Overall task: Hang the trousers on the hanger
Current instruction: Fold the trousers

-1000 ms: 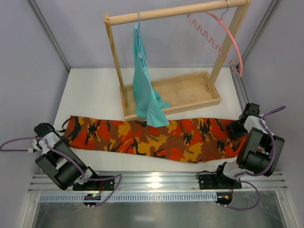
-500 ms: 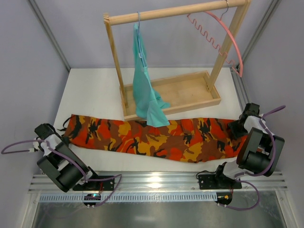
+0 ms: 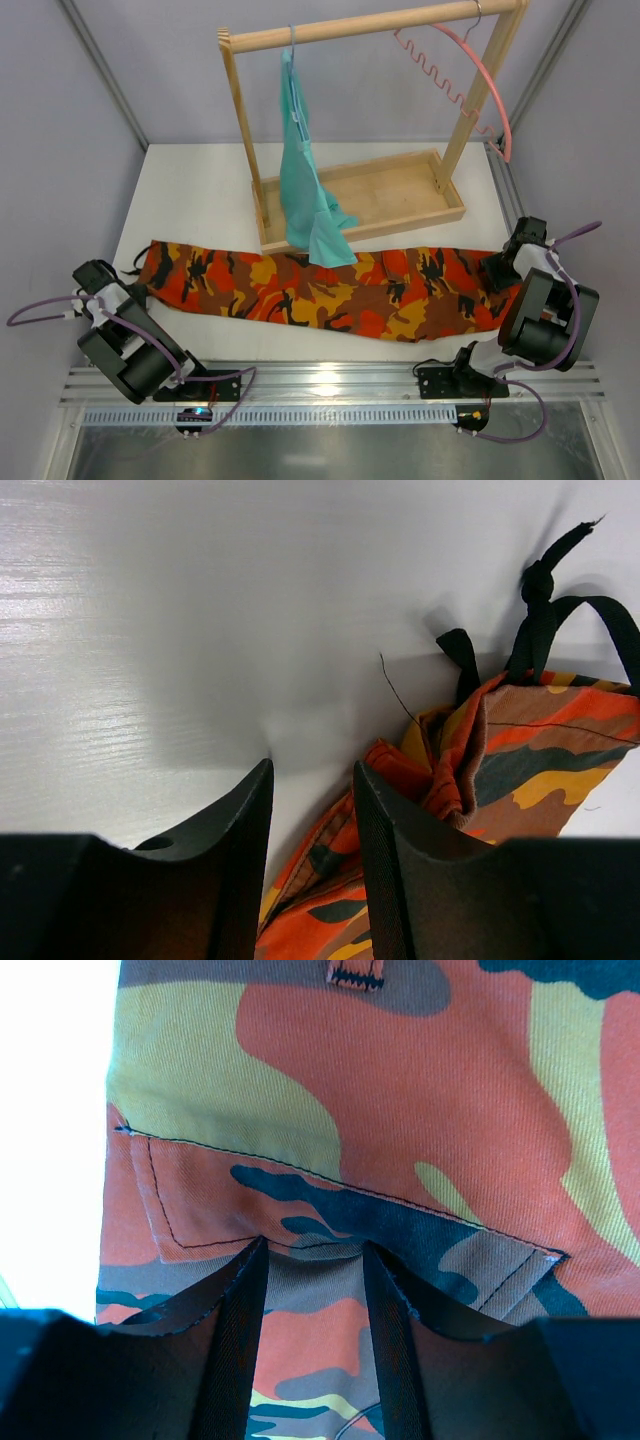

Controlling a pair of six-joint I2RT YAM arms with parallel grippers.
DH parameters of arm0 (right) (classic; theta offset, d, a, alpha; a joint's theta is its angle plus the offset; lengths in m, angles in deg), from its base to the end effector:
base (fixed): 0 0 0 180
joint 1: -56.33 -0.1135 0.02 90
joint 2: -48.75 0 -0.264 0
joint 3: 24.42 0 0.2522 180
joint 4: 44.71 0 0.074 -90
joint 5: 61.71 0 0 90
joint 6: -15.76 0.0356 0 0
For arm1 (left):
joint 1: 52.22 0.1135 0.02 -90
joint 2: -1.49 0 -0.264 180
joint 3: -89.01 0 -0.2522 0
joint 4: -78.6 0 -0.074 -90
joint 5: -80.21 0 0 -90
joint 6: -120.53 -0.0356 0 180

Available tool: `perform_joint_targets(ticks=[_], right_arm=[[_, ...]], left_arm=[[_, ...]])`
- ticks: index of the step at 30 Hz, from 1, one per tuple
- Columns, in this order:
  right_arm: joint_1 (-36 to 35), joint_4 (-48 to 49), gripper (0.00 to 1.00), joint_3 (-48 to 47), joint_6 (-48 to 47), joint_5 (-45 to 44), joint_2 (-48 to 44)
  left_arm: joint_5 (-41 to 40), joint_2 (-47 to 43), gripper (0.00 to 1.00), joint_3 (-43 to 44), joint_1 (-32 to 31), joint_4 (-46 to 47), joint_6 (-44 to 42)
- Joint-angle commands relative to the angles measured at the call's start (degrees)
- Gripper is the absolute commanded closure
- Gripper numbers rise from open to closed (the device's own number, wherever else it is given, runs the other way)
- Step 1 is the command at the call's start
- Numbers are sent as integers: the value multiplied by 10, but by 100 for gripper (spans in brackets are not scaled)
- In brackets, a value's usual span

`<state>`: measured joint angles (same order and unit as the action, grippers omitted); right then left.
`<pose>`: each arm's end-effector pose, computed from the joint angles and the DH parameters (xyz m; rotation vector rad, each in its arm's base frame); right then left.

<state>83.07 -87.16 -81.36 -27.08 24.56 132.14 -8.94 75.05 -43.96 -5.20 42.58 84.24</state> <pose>0.2265 -0.1167 0.1612 1.6772 2.2018 0.0027 0.1514 0.1617 0.1568 -2.0482 1.7028 -0.0577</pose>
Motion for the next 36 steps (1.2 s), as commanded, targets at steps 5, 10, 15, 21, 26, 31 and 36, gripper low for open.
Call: perform_joint_targets(ticks=[5,10,15,21,26,31,36], right_arm=[[9,39,54,10,-11,-44,31],[8,39,54,13,-13,-44,27],[8,37,54,13,-13,-40,22],[8,35,54,14,-15,-37,18],[8,34,54,15,-15,-34,15],[8,34,54,14,-16,-29,17],[8,28,54,13,-16,-30,12]], left_arm=[[17,-25,60,1,4,4,10],[20,-42,60,4,4,-4,17],[27,-42,60,-1,4,-8,18],[28,-47,60,0,4,-16,10],[23,-79,60,1,3,-32,11],[33,-85,59,-10,3,-24,17],[28,-55,60,-15,3,-24,10]])
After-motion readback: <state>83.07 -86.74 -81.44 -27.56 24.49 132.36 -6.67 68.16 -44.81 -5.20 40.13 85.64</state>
